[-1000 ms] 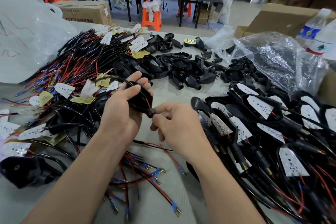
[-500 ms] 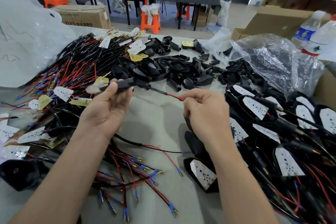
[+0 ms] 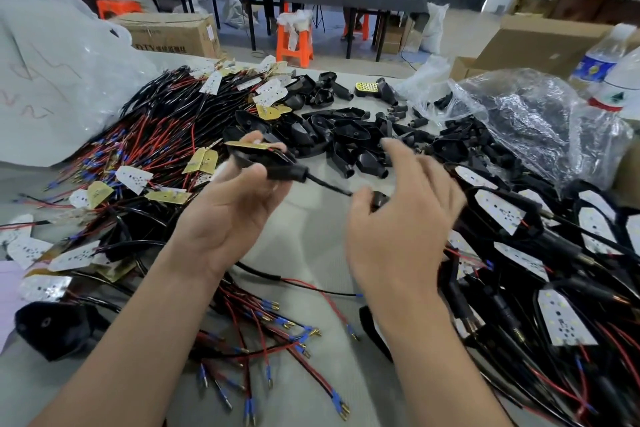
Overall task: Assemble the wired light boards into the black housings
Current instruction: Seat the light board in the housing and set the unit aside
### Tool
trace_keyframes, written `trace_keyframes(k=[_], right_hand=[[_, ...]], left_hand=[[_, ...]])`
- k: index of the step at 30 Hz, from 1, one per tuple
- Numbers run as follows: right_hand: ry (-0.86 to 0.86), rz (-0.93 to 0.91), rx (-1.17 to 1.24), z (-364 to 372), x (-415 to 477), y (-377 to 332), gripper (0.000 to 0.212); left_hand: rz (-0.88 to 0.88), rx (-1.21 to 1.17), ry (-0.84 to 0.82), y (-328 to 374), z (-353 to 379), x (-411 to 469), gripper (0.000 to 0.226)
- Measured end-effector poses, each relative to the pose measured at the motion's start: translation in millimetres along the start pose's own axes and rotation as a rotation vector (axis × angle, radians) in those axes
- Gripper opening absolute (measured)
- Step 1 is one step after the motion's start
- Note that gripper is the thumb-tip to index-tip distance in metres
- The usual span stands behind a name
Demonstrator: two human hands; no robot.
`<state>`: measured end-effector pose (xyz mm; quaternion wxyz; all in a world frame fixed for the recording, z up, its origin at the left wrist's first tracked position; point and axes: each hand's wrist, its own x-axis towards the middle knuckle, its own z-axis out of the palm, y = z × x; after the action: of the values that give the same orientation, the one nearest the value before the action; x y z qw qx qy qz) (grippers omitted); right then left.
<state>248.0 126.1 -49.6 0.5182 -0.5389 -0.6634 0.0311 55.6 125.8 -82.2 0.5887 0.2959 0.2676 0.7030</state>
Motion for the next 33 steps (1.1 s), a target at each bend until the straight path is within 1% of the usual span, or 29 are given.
trace_keyframes(k=[1, 2, 3, 4, 6, 8, 10, 14, 18, 21, 23, 26, 28, 31, 33], right_hand=[[-0.108, -0.009, 0.05, 3.6, -4.2, -4.9, 0.05], [-0.245, 0.003, 0.1, 7.0, -8.5, -8.7, 0.052], [-0.372, 0.035, 0.14, 10.0, -11.8, -10.6, 0.051], [-0.466, 0.074, 0.174, 13.2, -14.1, -9.5, 0.049], [-0.571, 0.146, 0.218, 16.8, -14.5, -3.1, 0.041], [-0.603, 0.166, 0.235, 18.6, -12.5, 4.7, 0.024], [-0.567, 0.164, 0.211, 20.2, -10.4, 8.8, 0.004], [-0.491, 0.214, 0.276, 23.4, -8.4, 12.4, 0.018], [-0.451, 0.089, 0.232, 24.8, -9.1, 12.4, 0.027], [-0.455, 0.078, 0.291, 24.0, -9.4, 11.4, 0.025], [-0.511, 0.133, 0.42, 21.9, -8.7, 8.8, 0.024], [-0.637, 0.278, 0.753, 16.6, -4.5, 4.0, 0.023], [-0.73, 0.371, 0.911, 13.0, -2.7, 1.5, 0.023], [-0.814, 0.567, 1.043, 8.8, -0.2, -0.1, 0.029], [-0.812, 0.665, 1.008, 5.6, 2.3, -0.3, 0.036]], left_hand=[[-0.027, 0.051, -0.088, -0.3, -0.8, -2.1, 0.074], [-0.044, 0.095, -0.164, -1.0, -1.2, -4.0, 0.08], [-0.046, 0.128, -0.21, -2.0, -1.1, -4.9, 0.08], [-0.042, 0.145, -0.221, -3.2, -0.4, -5.4, 0.076], [-0.032, 0.149, -0.194, -3.8, 1.0, -6.0, 0.073], [-0.021, 0.142, -0.178, -4.6, 1.3, -6.3, 0.073], [-0.013, 0.134, -0.167, -6.1, 2.5, -6.5, 0.074], [-0.013, 0.1, -0.119, -6.9, 5.2, -4.8, 0.08], [0.005, 0.077, -0.004, -6.6, 5.3, -1.7, 0.067], [-0.015, 0.061, 0.003, -5.5, 4.8, -2.0, 0.064], [-0.039, 0.041, -0.025, -3.5, 5.2, -3.8, 0.067], [-0.092, -0.038, -0.105, -0.5, 7.2, -7.7, 0.075], [-0.112, -0.073, -0.155, 0.9, 8.5, -9.2, 0.08], [-0.092, -0.07, -0.203, 1.9, 8.6, -9.7, 0.095], [-0.055, -0.032, -0.172, 3.0, 6.1, -8.6, 0.096]])
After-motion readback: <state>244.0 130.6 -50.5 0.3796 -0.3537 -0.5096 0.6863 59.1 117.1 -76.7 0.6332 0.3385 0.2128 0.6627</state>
